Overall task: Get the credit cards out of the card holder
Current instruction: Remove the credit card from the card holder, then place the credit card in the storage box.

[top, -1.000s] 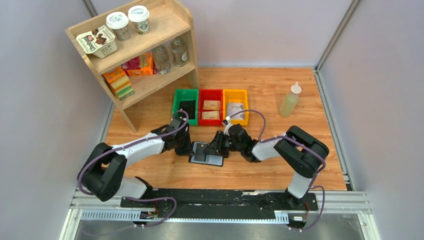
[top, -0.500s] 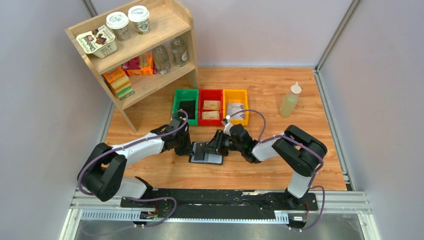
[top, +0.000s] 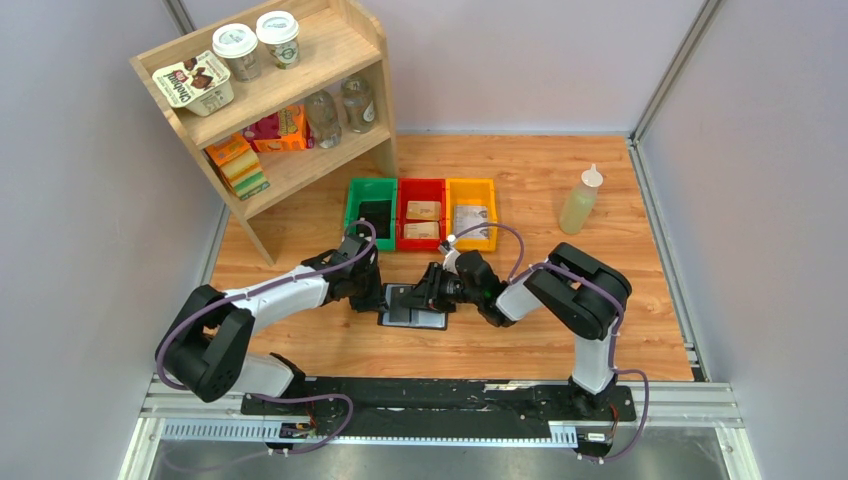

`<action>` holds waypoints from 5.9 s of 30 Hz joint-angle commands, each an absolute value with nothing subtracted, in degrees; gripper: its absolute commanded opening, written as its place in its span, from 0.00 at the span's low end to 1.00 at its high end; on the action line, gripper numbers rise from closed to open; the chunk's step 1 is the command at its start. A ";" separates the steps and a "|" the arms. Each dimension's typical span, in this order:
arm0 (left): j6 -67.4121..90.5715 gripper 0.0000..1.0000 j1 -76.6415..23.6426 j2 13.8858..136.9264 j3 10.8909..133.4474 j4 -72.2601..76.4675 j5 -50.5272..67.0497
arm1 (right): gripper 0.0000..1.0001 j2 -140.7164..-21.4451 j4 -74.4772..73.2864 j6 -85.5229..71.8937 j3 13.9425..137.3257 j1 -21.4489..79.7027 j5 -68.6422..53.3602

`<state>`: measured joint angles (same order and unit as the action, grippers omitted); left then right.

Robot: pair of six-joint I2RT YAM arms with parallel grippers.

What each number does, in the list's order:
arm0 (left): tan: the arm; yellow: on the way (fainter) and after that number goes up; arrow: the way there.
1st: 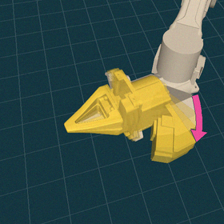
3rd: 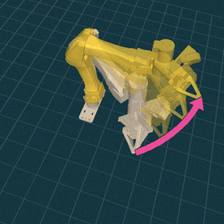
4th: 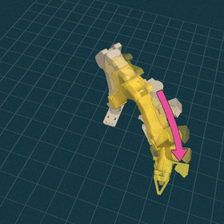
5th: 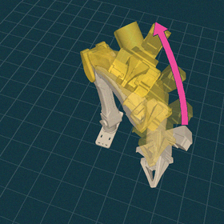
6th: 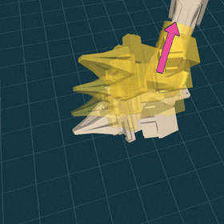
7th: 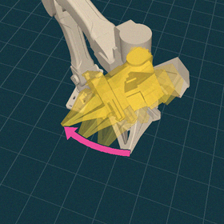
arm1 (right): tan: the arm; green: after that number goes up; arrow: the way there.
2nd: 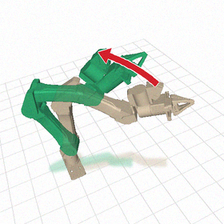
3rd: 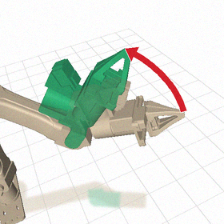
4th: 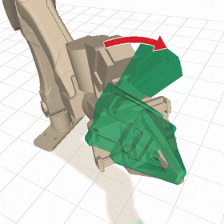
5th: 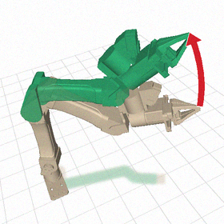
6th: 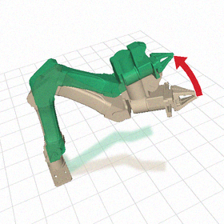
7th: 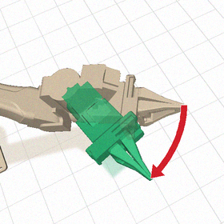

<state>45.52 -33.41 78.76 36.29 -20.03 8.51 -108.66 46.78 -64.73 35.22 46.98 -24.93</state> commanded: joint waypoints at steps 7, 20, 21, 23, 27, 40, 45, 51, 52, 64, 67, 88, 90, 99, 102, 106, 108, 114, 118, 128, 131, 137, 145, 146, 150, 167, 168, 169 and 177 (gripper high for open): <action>47.20 0.00 -34.72 81.47 36.21 -22.06 7.04 | 0.27 -108.28 59.84 -67.58 33.40 45.62 -28.04; 47.29 0.00 -34.72 81.56 36.47 -23.73 5.71 | 0.21 -108.46 66.97 -68.73 29.88 43.95 -29.53; 47.29 0.00 -34.72 81.56 36.39 -23.73 5.54 | 0.21 -108.46 67.32 -68.82 29.53 43.77 -29.79; 47.20 0.00 -34.72 81.65 36.47 -23.73 5.71 | 0.19 -108.46 67.76 -68.82 29.27 43.51 -29.88; 47.20 0.00 -34.72 81.65 36.47 -23.73 5.71 | 0.14 -108.11 67.85 -68.64 28.65 42.98 -30.15; 47.20 0.00 -34.80 80.86 35.95 -22.77 6.15 | 0.00 -106.35 64.70 -67.33 25.14 40.52 -30.06; 46.93 0.00 -34.80 79.81 35.68 -21.89 6.59 | 0.00 -102.93 57.41 -63.99 24.00 39.29 -30.41; 46.23 0.00 -34.80 75.86 35.59 -20.39 6.59 | 0.00 -96.25 44.76 -58.46 23.47 38.50 -29.62; 46.06 0.00 -34.72 74.54 35.68 -20.48 6.33 | 0.00 -95.11 42.13 -57.66 23.55 38.41 -29.27; 30.97 0.51 -34.72 62.67 41.30 -21.80 7.63 | 0.00 -76.13 6.01 -37.47 32.86 38.50 -26.45; 23.40 0.56 -34.63 59.16 43.67 -20.05 14.22 | 0.00 -71.47 -3.91 -30.26 38.21 38.50 -28.46; -6.86 0.60 -34.63 61.77 58.88 -26.10 60.99 | 0.00 -62.31 -31.64 -3.43 60.11 40.60 -45.52; -7.30 0.60 -34.72 63.88 60.11 -27.24 63.10 | 0.00 -62.49 -31.73 -2.82 60.64 41.22 -45.53; -7.38 0.47 -36.21 68.46 62.67 -29.08 67.68 | 0.00 -63.46 -31.64 -1.15 62.14 42.01 -45.62; -8.08 0.36 -37.00 69.25 63.10 -30.49 67.59 | 0.00 -64.07 -31.55 -0.88 62.75 41.92 -46.14; -8.17 0.15 -37.09 70.05 63.72 -31.90 66.63 | 0.00 -64.69 -31.90 -0.35 62.93 42.01 -45.97; -8.00 0.00 -37.09 69.96 63.90 -32.69 64.70 | 0.00 -64.78 -32.52 -0.35 62.84 41.92 -44.92; -2.83 0.00 -36.30 68.73 60.57 -29.20 54.43 | 0.22 -63.81 -29.54 -2.63 60.21 41.75 -40.17; 4.99 0.00 -34.28 65.14 55.48 -22.52 41.79 | 0.32 -62.32 -25.67 -6.58 57.49 41.40 -36.75; 19.50 0.00 -24.96 59.59 47.64 -15.04 14.53 | 0.60 -55.99 -16.62 -16.08 49.75 41.22 -22.25; 22.93 0.00 -22.69 60.38 46.85 -12.58 5.66 | 0.64 -54.23 -14.42 -19.23 47.03 41.22 -19.43; 24.70 0.00 -19.16 68.63 49.03 -6.25 2.38 | 0.69 -52.91 -11.25 -26.09 41.93 41.22 -15.47; 24.43 0.00 -17.23 84.53 57.38 -5.54 1.49 | 0.66 -52.91 -8.70 -31.11 39.37 41.22 -15.29; 25.04 0.00 -16.97 85.33 57.91 -5.10 1.76 | 0.66 -52.74 -8.79 -31.03 39.37 41.22 -15.29; 27.94 0.00 -16.87 89.29 59.06 -2.64 4.12 | 0.66 -52.38 -8.96 -30.76 39.38 41.13 -15.03; 25.41 0.41 -16.87 89.92 62.40 -12.29 0.18 | 0.60 -57.12 -4.75 -36.82 38.41 42.18 -16.35; 25.14 0.42 -16.87 88.52 62.40 -13.00 -1.39 | 0.60 -57.82 -4.49 -37.17 38.41 42.54 -16.00; 24.44 0.42 -16.87 87.72 61.97 -13.70 -1.58 | 0.59 -58.70 -4.48 -37.53 38.67 42.80 -15.56; 24.61 0.49 -16.96 78.06 57.76 -21.43 3.93 | 0.59 -66.08 -7.38 -36.13 42.71 47.71 -8.71</action>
<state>25.32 -17.15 83.64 60.31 -16.36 0.10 -63.24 -7.53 -36.69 38.63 45.04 -13.56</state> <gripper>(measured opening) 0.477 0.591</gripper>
